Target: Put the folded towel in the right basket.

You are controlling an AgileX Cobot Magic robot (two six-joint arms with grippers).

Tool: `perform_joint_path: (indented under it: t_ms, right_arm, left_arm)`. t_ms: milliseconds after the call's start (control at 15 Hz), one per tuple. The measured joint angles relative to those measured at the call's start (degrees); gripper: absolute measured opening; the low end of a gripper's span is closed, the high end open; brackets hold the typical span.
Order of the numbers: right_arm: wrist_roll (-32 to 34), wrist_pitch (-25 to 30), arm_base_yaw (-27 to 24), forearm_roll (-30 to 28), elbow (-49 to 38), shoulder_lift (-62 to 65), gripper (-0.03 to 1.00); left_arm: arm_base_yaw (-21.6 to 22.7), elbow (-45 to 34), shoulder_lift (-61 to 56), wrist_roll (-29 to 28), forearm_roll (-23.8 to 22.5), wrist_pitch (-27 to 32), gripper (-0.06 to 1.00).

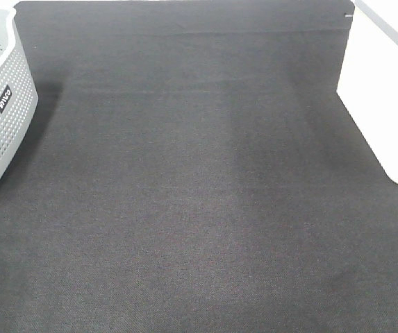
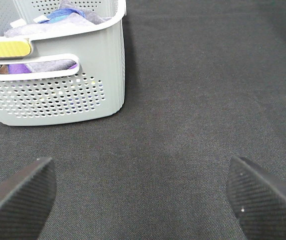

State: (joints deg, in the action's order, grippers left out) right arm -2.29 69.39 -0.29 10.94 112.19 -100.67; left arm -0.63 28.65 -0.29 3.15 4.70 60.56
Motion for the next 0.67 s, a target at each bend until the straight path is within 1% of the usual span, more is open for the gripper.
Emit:
perform_joint_path:
  t_ms: [67, 200, 333, 400, 533, 600, 667]
  right_arm:
    - [0.1, 0.0, 0.0, 0.0, -1.8, 2.1, 0.7]
    - [0.2, 0.1, 0.0, -1.1, -9.2, 8.0, 0.7]
    - [0.2, 0.1, 0.0, -2.9, -18.7, 14.6, 0.7]
    - [0.2, 0.1, 0.0, -2.9, -18.7, 14.6, 0.7]
    - [0.2, 0.1, 0.0, -3.7, -28.4, 21.4, 0.7]
    - [0.2, 0.1, 0.0, -3.8, -36.8, 27.6, 0.7]
    - [0.2, 0.1, 0.0, -4.0, -41.9, 31.3, 0.7]
  left_arm:
    - [0.0, 0.0, 0.0, 0.0, 0.0, 0.0, 0.88]
    - [0.0, 0.0, 0.0, 0.0, 0.0, 0.0, 0.88]
    - [0.0, 0.0, 0.0, 0.0, 0.0, 0.0, 0.88]
    - [0.0, 0.0, 0.0, 0.0, 0.0, 0.0, 0.88]
    - [0.0, 0.0, 0.0, 0.0, 0.0, 0.0, 0.88]
    - [0.0, 0.0, 0.0, 0.0, 0.0, 0.0, 0.88]
    - [0.0, 0.0, 0.0, 0.0, 0.0, 0.0, 0.88]
